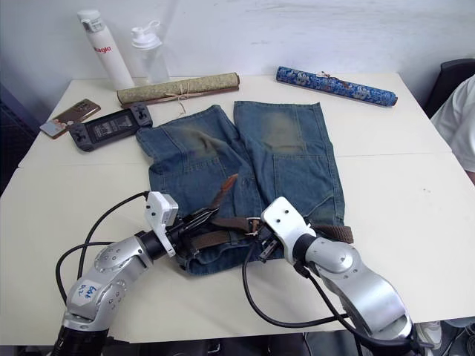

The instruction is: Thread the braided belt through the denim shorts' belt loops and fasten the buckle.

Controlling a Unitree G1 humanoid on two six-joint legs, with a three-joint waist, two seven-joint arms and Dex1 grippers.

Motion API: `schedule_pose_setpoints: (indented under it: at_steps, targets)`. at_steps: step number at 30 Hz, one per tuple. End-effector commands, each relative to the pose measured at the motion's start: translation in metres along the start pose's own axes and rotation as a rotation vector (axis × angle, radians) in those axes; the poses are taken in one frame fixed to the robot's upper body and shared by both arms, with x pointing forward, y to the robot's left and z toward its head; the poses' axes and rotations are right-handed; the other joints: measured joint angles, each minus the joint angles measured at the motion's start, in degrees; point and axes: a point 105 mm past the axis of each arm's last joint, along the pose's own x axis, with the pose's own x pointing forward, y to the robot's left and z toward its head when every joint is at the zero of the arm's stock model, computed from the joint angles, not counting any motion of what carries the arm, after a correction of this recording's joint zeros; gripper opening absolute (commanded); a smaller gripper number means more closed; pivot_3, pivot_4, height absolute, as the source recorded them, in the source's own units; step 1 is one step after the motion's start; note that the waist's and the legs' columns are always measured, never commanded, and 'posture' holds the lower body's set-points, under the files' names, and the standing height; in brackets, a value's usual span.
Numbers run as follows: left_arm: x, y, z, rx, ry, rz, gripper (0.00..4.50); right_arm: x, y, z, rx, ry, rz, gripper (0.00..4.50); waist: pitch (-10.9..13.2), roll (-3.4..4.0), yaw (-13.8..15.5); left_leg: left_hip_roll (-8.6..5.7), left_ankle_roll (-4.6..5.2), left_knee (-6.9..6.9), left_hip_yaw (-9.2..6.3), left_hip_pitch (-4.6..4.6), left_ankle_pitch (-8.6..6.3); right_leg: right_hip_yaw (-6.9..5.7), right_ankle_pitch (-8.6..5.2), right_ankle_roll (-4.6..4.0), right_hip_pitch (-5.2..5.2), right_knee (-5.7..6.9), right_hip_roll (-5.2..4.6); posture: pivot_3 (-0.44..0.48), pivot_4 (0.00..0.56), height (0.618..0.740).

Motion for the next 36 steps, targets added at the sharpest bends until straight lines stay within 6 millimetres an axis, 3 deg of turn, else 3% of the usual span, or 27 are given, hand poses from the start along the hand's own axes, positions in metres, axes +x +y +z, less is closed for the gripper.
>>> schedule_pose_setpoints:
  at_steps: [1, 11, 23, 29, 36]
  targets:
    - [0.000, -0.008, 0.011, 0.047, -0.026, -0.035, 0.00, 0.009, 0.005, 0.008, -0.014, -0.029, 0.006, 0.03, 0.0, 0.00, 0.0, 0.01, 0.00, 0.00, 0.00, 0.00, 0.00, 0.00, 0.00, 0.00, 0.00, 0.00, 0.00, 0.000, 0.150, 0.717]
    - [0.002, -0.005, 0.013, 0.050, -0.034, -0.024, 0.00, 0.012, 0.020, 0.010, -0.038, -0.029, 0.075, 0.03, 0.0, 0.00, 0.0, 0.01, 0.00, -0.03, 0.00, 0.00, 0.00, -0.01, 0.00, 0.00, 0.00, -0.03, 0.00, 0.000, 0.150, 0.717]
    - [0.007, -0.008, 0.028, 0.052, -0.083, -0.034, 0.00, 0.010, 0.019, -0.013, -0.081, 0.067, 0.063, 0.03, 0.0, 0.00, 0.0, 0.00, 0.00, -0.03, 0.00, 0.00, 0.00, -0.01, 0.00, 0.00, 0.00, -0.04, 0.00, 0.000, 0.150, 0.717]
    - [0.005, -0.009, 0.025, 0.060, -0.070, -0.041, 0.00, 0.004, 0.010, -0.006, -0.079, 0.029, 0.028, 0.03, 0.0, -0.01, 0.1, 0.00, 0.00, -0.02, 0.00, 0.00, 0.00, -0.01, 0.00, 0.00, 0.01, -0.04, 0.00, 0.000, 0.150, 0.717]
    - [0.006, -0.008, 0.024, 0.072, -0.067, -0.044, 0.00, 0.005, 0.021, -0.011, -0.097, 0.038, 0.078, 0.03, 0.0, -0.01, 0.1, -0.01, 0.00, -0.02, 0.00, 0.00, -0.01, -0.01, 0.00, 0.00, 0.02, -0.05, -0.01, 0.000, 0.150, 0.717]
